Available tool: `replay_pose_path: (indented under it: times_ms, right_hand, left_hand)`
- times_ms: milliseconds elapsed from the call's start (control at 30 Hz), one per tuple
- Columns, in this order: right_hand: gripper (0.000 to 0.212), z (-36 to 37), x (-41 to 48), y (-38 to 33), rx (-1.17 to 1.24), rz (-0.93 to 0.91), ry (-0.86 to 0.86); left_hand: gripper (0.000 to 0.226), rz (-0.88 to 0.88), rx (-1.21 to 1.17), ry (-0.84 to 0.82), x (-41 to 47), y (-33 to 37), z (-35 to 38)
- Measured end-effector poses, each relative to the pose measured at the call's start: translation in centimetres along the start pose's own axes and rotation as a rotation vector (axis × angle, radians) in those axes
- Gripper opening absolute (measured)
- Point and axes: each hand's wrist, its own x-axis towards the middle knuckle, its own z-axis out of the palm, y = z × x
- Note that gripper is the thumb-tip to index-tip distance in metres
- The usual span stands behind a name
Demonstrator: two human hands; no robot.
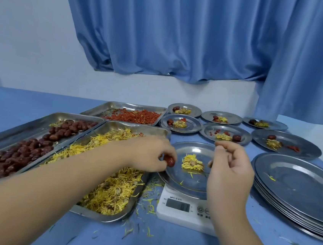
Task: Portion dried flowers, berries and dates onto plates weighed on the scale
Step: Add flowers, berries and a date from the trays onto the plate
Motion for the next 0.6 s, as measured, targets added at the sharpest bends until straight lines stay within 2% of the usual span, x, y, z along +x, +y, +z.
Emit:
replay_pose_path:
  times_ms: [233,367,467,600]
  right_hand:
    - [0.017,0.0,-0.2,0.0,0.024,0.034,-0.018]
    - [0.019,0.5,1.3,-0.1,0.063,0.173,-0.058]
    - [0.018,1.3,4.4,-0.6,0.006,0.294,-0.229]
    - [0.014,2.9,9.4,-1.8,-0.184,0.252,-0.523]
  left_hand:
    - [0.043,-0.038,-0.032,-0.01,1.0,-0.3,-0.5]
    - [0.041,-0.066,-0.041,0.04,1.2,-1.8,-1.5]
    - [0.037,-0.122,-0.02,0.074,1.3,-4.1,-2.7]
    - [0.024,-0.243,0.007,0.145,2.0,-8.3,-4.7]
